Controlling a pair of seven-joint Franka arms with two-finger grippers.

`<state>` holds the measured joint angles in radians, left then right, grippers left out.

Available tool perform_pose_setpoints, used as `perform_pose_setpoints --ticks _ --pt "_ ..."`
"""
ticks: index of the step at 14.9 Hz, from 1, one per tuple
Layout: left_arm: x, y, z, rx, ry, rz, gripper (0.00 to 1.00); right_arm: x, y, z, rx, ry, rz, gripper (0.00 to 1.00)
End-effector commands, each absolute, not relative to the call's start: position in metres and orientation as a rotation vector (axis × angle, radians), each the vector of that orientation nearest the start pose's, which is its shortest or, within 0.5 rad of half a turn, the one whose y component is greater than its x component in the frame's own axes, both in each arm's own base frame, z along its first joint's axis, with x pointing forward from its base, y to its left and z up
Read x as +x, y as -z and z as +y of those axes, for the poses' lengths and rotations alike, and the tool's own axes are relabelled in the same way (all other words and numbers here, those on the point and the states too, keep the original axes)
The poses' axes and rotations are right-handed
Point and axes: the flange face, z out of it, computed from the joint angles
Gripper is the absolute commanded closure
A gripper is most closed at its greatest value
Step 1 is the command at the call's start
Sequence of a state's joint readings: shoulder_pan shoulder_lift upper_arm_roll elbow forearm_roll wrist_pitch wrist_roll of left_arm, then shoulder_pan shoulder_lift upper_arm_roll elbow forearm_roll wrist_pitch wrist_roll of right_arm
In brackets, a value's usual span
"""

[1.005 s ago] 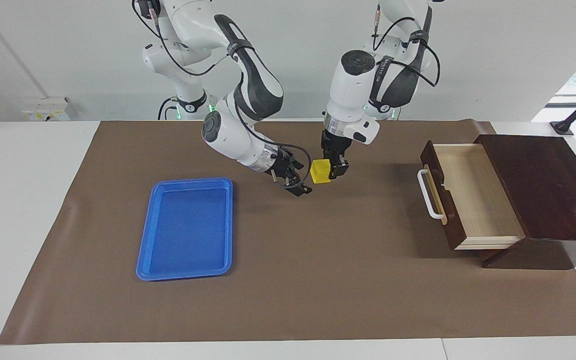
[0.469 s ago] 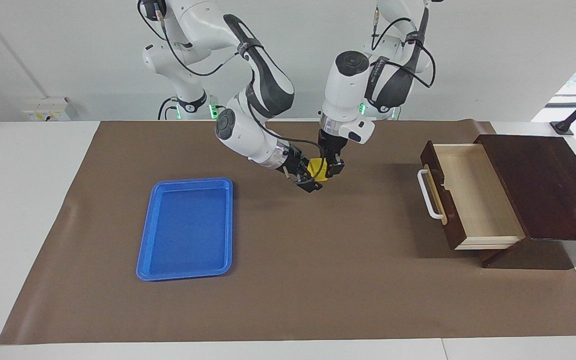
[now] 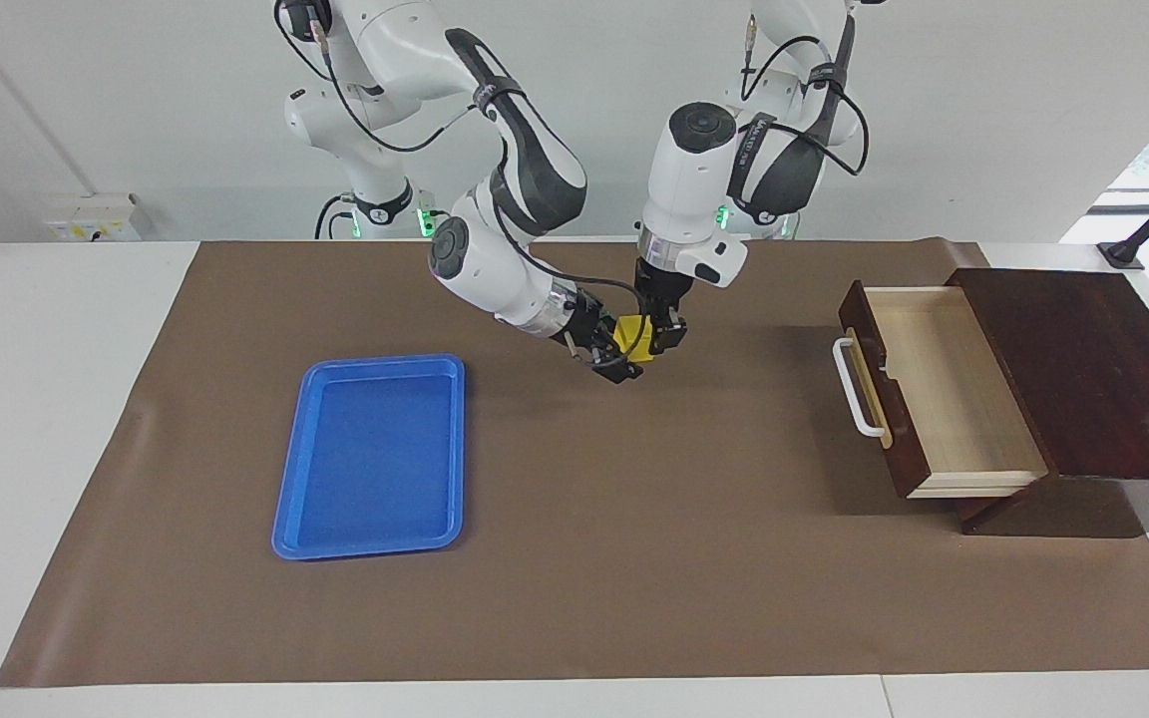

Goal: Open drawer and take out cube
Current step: 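Grasp the cube with the right gripper and open the left gripper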

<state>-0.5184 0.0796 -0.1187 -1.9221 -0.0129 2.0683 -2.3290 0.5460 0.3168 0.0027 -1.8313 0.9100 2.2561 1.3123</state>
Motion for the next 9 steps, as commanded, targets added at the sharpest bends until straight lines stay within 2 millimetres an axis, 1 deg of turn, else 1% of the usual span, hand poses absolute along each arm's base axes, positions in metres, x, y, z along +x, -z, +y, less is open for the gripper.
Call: perform_pose_setpoints --ticks 1,2,4,7,9 --pt "0.464 -0.456 -0.344 2.017 0.032 2.302 1.0 0.546 -0.379 0.356 -1.967 -0.716 1.579 0.89" --pt "0.464 -0.457 -0.343 2.016 0.032 2.301 1.0 0.545 -0.379 0.356 -1.969 -0.72 1.578 1.0" --pt "0.464 -0.457 -0.343 2.014 0.032 2.303 1.0 0.546 -0.381 0.355 -1.968 -0.721 1.576 1.0" --pt "0.464 -0.457 -0.343 2.016 0.032 2.301 1.0 0.551 -0.389 0.353 -1.96 -0.713 1.564 1.0" --pt "0.465 -0.458 -0.342 2.017 0.031 2.298 1.0 0.553 -0.391 0.352 -1.958 -0.712 1.561 1.0"
